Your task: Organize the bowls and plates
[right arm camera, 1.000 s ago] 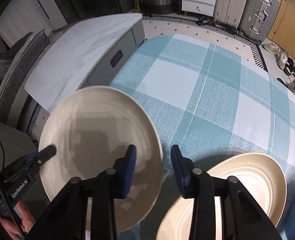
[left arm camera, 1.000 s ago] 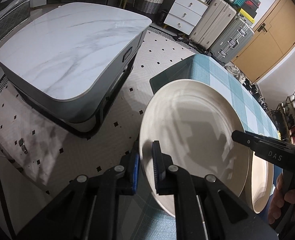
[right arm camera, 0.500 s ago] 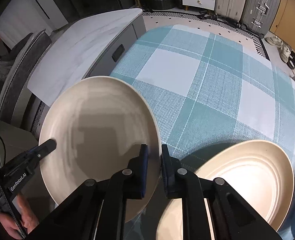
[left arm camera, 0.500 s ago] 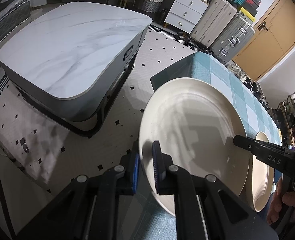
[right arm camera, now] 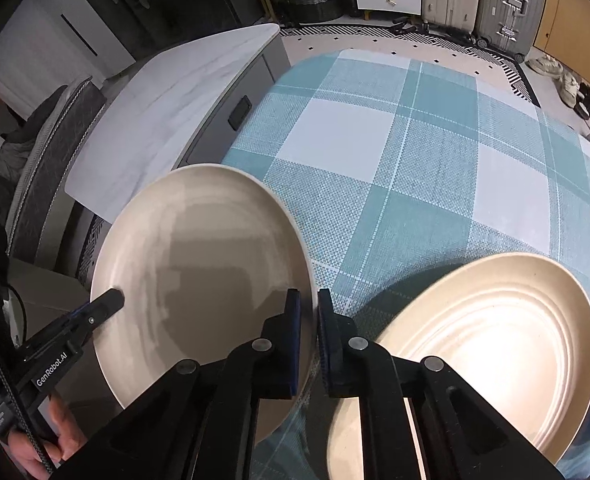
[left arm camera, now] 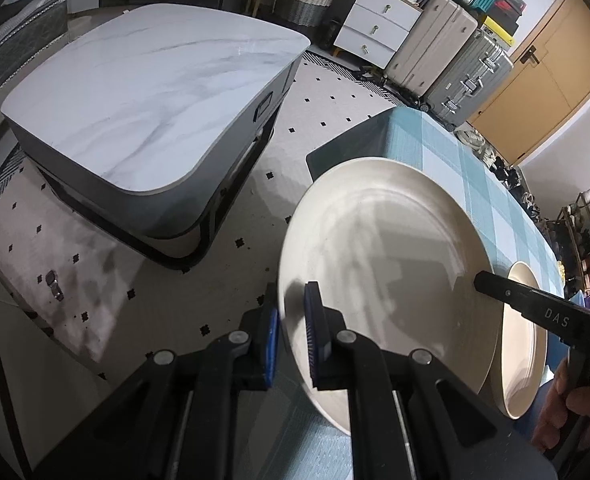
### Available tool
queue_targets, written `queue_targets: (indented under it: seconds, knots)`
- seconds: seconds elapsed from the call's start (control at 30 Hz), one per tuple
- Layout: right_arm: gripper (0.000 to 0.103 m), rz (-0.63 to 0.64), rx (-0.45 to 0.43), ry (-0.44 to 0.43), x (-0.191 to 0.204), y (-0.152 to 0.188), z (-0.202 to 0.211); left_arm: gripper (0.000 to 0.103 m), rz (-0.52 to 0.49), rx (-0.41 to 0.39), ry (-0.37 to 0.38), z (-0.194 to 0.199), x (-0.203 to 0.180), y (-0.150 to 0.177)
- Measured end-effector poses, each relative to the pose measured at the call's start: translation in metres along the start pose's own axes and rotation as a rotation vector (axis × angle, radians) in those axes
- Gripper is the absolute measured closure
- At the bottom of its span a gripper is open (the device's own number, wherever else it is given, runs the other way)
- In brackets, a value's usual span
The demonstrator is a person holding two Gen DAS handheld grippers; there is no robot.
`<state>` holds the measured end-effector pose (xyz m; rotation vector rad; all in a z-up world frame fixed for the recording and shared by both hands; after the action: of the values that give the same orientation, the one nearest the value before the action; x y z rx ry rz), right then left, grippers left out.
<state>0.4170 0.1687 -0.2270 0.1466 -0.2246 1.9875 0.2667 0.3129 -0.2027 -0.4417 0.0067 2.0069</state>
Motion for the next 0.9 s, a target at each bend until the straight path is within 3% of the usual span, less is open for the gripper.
queue_targets:
  seconds: [0.5,0.67,0.77,0.9]
  knots:
    - [0.096,-0.010,0.042,-0.037,0.000,0.010,-0.008,0.093,0.005,0.021,-0.032,-0.006,0.004,0.006]
    - [0.089,0.011,0.054,-0.036,0.005,0.014,-0.013,0.092,0.004,0.020,-0.042,-0.006,0.004,0.005]
    - [0.088,0.044,0.024,0.006,0.010,0.016,-0.011,0.092,0.005,0.019,-0.044,-0.006,0.004,0.005]
    - [0.091,-0.014,0.035,-0.045,0.005,0.018,-0.010,0.092,0.004,0.029,-0.045,-0.006,0.003,0.006]
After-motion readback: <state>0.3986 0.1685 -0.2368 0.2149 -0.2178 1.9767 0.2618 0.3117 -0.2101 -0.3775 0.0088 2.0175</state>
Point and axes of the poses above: each gripper's, at about its wrist camera, not at the fingertips, and z roughly against the way its jaws point, x to its left, y to its underside, the point moved 10 cm from there along -z, roughly the way its jaws point, and after that the axes turned 14 degrees about x, right-handed, at the moved point
